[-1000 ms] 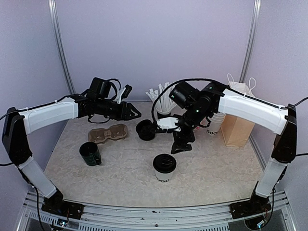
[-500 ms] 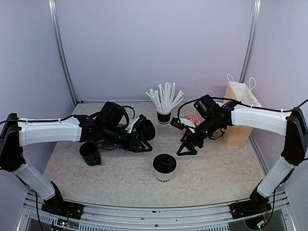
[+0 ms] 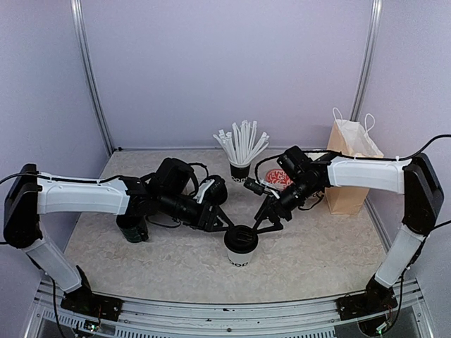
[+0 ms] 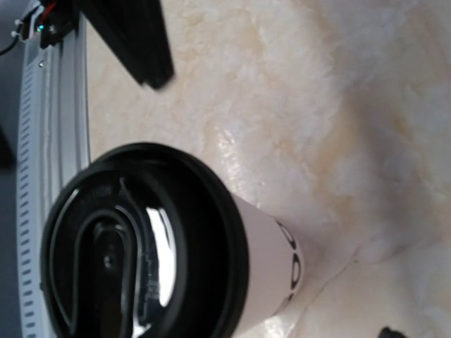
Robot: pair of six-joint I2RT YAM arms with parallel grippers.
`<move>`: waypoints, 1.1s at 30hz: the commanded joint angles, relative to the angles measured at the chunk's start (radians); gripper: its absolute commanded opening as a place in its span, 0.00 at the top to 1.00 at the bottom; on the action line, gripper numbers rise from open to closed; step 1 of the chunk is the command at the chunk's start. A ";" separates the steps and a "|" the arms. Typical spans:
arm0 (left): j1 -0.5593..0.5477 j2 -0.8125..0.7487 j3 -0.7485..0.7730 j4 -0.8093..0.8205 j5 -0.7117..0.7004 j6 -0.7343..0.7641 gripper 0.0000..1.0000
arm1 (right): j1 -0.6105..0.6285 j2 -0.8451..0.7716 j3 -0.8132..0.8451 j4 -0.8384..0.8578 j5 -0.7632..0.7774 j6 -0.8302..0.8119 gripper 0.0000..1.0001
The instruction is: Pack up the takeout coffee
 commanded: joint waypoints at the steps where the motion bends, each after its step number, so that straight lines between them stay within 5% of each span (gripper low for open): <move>1: -0.029 0.054 0.032 -0.008 0.019 0.034 0.41 | -0.004 0.020 0.018 -0.001 -0.050 0.001 0.07; 18: -0.039 0.144 0.010 -0.106 -0.060 0.143 0.49 | -0.003 0.100 -0.001 -0.029 -0.116 -0.027 0.19; 24: -0.016 0.193 -0.016 -0.137 -0.102 0.154 0.56 | -0.003 0.128 -0.022 -0.003 -0.023 -0.003 0.26; 33: 0.005 0.166 -0.005 -0.118 -0.109 0.164 0.53 | -0.003 0.178 -0.014 -0.030 -0.044 0.015 0.45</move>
